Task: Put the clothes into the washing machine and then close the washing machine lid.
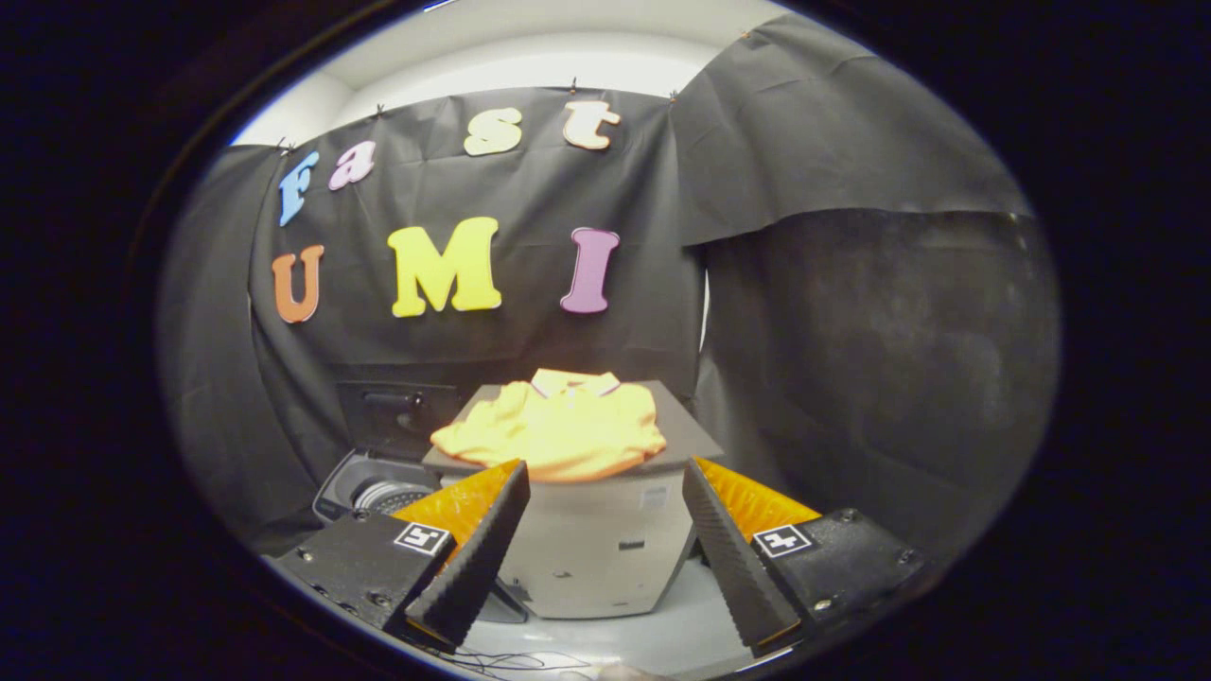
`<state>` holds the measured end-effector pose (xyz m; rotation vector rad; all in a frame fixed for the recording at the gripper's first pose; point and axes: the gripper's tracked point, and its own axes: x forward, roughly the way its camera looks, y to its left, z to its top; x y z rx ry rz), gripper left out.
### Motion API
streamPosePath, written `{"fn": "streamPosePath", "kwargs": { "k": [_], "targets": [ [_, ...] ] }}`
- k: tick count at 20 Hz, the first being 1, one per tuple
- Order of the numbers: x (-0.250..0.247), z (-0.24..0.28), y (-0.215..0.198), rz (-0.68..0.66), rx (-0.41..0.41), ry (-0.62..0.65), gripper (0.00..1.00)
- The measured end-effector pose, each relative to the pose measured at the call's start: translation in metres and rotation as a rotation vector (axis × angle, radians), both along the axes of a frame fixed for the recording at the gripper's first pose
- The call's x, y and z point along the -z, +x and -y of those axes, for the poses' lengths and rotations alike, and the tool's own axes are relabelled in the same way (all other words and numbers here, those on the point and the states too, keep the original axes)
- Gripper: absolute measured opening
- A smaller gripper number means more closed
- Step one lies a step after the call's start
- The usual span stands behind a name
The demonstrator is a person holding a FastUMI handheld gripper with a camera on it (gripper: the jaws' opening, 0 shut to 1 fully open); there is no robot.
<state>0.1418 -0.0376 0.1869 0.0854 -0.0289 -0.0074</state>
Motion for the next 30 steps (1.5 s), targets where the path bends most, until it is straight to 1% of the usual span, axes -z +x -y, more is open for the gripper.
{"fn": "streamPosePath", "kwargs": {
  "k": [4,8,11,14,18,22,23,25,27,30],
  "targets": [
    [-0.056,-0.005,0.052,0.037,-0.045,-0.001,1.0],
    [-0.1,-0.016,0.11,0.033,-0.072,-0.022,1.0],
    [-0.121,-0.032,0.152,0.013,-0.106,-0.039,1.0],
    [-0.129,-0.045,0.192,-0.037,-0.128,-0.054,1.0],
    [-0.117,-0.061,0.238,-0.135,-0.147,-0.055,1.0],
    [-0.093,-0.06,0.277,-0.251,-0.124,-0.06,1.0],
    [-0.084,-0.057,0.285,-0.297,-0.114,-0.062,1.0],
    [-0.064,-0.057,0.297,-0.379,-0.128,-0.058,1.0],
    [-0.046,-0.055,0.307,-0.454,-0.117,-0.05,1.0],
    [-0.024,-0.053,0.316,-0.518,-0.114,-0.045,1.0]
  ]
}}
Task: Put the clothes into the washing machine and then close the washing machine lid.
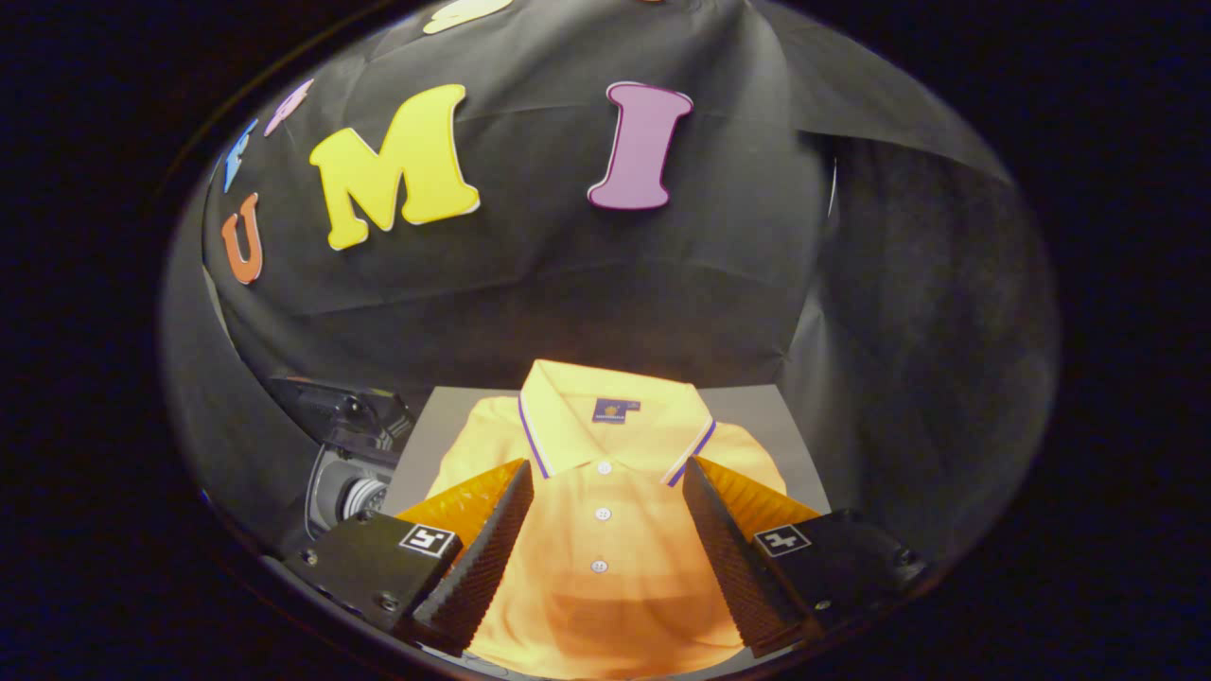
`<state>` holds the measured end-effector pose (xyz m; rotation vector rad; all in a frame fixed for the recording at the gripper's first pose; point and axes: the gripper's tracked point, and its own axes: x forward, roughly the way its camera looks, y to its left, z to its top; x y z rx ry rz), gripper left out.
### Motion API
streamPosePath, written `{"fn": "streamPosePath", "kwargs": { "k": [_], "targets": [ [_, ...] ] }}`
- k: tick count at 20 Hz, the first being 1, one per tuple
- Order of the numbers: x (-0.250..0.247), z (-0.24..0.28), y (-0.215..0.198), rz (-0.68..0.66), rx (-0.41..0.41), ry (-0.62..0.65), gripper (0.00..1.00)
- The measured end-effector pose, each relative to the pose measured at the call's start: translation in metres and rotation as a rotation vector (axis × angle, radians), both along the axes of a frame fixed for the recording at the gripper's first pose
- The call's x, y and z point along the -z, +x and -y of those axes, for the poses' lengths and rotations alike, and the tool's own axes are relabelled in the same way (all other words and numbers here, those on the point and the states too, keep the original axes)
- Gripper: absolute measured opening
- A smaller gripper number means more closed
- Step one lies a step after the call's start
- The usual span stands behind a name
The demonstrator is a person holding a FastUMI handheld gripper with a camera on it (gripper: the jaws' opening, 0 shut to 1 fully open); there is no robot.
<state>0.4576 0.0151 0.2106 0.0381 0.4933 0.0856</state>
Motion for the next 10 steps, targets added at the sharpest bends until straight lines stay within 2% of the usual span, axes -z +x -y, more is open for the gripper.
{"fn": "streamPosePath", "kwargs": {
  "k": [6,10],
  "targets": [
    [0.054,0.0,0.002,-0.182,0.016,0.001,0.99],
    [0.057,-0.001,0.003,-0.229,0.009,-0.07,0.98]
  ]
}}
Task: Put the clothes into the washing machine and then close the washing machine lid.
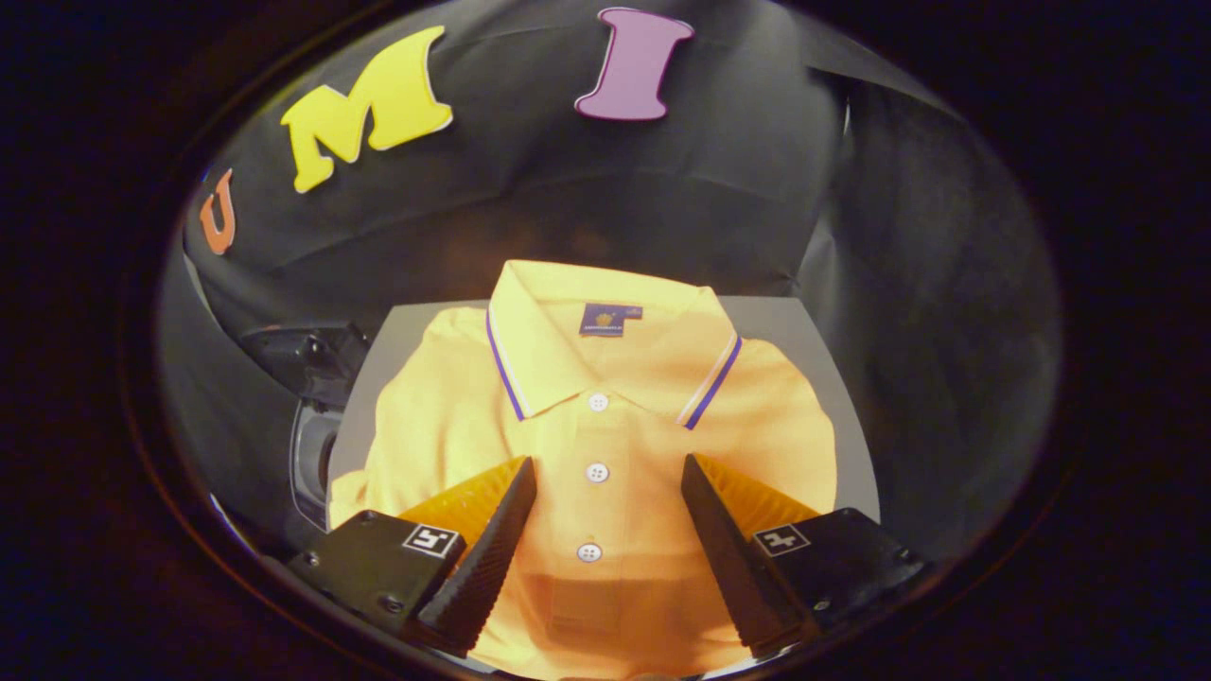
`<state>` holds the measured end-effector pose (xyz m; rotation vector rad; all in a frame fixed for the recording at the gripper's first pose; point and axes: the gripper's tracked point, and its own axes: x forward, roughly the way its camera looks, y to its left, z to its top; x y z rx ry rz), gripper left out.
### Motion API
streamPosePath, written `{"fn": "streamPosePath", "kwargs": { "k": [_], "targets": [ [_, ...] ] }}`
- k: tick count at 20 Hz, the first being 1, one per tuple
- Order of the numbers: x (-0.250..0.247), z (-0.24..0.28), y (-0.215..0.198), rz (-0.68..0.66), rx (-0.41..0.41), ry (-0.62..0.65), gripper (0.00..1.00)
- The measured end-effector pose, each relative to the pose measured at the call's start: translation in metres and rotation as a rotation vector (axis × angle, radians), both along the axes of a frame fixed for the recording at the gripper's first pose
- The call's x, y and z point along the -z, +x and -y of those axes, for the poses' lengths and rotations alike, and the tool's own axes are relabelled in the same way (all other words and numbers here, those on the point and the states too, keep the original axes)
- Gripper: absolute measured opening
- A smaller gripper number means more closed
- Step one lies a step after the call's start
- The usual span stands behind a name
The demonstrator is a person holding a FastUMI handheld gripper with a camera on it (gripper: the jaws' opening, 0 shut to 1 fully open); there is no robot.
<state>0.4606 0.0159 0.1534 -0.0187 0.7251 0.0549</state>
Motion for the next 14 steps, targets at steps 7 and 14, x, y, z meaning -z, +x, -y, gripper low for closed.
{"fn": "streamPosePath", "kwargs": {
  "k": [7,14],
  "targets": [
    [0.001,-0.0026,-0.0004,-0.011,-0.009,0.018,0.95],
    [-0.001,-0.0088,-0.0024,0.101,-0.019,0.033,0.48]
  ]
}}
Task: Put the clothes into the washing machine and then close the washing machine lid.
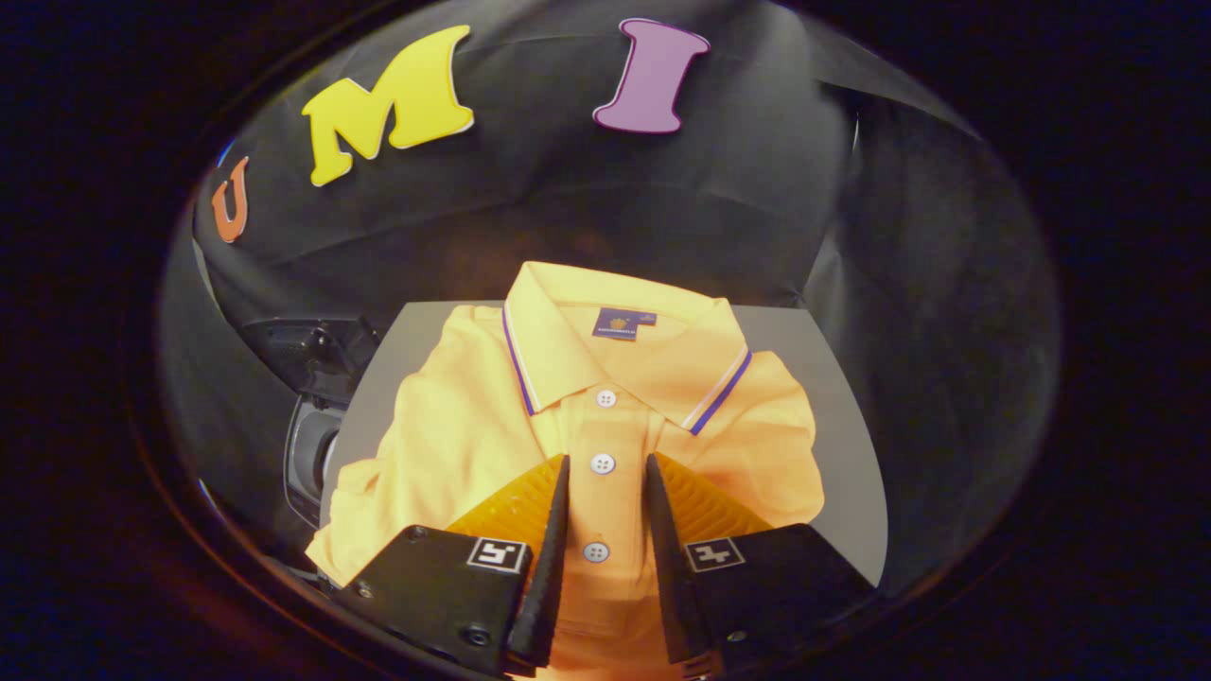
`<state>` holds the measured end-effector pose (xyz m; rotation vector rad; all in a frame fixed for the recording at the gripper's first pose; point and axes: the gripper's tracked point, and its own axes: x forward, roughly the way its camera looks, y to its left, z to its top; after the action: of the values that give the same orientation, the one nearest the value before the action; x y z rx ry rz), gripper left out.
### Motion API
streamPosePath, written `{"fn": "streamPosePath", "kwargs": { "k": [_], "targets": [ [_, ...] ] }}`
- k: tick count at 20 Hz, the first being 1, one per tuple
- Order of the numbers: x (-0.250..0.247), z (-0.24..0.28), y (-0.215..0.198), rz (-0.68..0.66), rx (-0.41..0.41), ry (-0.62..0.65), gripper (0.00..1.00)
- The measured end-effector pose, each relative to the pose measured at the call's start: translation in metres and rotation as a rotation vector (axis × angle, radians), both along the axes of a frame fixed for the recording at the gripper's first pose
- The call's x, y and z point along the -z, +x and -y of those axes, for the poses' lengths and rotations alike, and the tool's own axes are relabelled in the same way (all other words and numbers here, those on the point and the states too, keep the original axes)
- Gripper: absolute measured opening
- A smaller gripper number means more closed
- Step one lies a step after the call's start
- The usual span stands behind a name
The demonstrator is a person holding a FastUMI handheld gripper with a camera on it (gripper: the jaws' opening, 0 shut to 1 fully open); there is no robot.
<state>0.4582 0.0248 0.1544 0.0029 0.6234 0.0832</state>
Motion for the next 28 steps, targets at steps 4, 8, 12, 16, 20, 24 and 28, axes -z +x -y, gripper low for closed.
{"fn": "streamPosePath", "kwargs": {
  "k": [4,8,12,16,20,24,28],
  "targets": [
    [0.002,0.001,-0.002,0.062,-0.005,0.038,0.24],
    [0.007,0.002,-0.027,0.066,-0.002,0.09,0.19],
    [0.006,-0.005,-0.057,0.06,0.004,0.146,0.14],
    [-0.005,-0.011,-0.088,0.084,0.002,0.15,0.13],
    [-0.031,-0.029,-0.127,0.125,-0.022,0.199,0.13],
    [-0.058,-0.054,-0.164,0.171,-0.053,0.223,0.13],
    [-0.083,-0.083,-0.198,0.232,-0.08,0.211,0.13]
  ]
}}
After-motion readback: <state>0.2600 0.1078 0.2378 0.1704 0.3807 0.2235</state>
